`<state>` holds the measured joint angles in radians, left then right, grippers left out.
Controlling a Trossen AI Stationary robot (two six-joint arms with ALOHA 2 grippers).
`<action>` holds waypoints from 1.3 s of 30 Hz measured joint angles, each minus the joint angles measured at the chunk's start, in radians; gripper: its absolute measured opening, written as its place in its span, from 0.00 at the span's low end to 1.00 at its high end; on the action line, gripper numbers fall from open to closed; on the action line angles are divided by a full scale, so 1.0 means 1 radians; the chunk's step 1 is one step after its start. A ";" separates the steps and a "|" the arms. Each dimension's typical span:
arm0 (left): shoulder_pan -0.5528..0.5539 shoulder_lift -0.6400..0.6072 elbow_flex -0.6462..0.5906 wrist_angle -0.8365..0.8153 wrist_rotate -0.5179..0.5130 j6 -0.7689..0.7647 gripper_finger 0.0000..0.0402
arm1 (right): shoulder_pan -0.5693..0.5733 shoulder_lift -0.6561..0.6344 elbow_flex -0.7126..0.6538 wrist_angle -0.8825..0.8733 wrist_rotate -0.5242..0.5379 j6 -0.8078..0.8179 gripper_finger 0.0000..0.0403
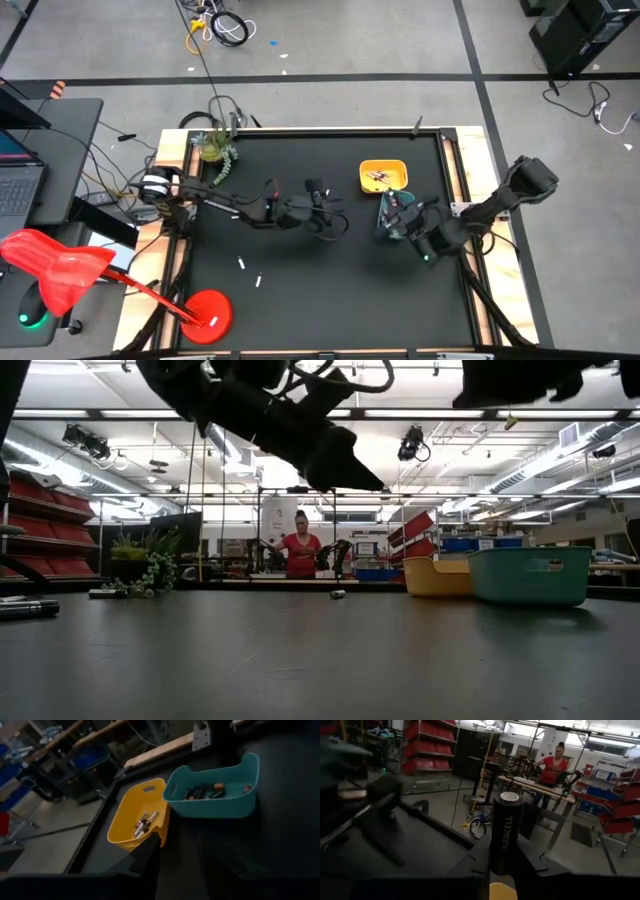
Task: Sort batteries
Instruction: Put the bottom gold black battery into the blue bin
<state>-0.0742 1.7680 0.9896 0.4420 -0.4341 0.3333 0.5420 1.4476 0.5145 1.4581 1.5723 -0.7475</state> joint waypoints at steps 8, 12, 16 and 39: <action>0.000 -0.013 0.000 0.147 0.011 0.056 0.33 | -0.128 -0.119 0.134 -0.152 -0.214 -0.132 0.12; -0.004 -0.020 0.014 0.150 0.033 0.056 0.33 | -0.215 -0.130 0.279 -0.372 -0.271 -0.212 0.12; -0.007 -0.053 0.013 0.137 0.043 0.056 0.33 | -0.322 -0.131 0.474 -0.775 -0.337 -0.145 0.12; -0.030 -0.295 -0.229 -0.057 0.028 -0.083 0.33 | -0.649 -0.036 0.844 -2.815 -1.404 1.044 0.12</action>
<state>-0.1040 1.4728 0.7608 0.3852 -0.4064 0.2503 -0.1069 1.4112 1.3586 -1.3566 0.1686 0.2963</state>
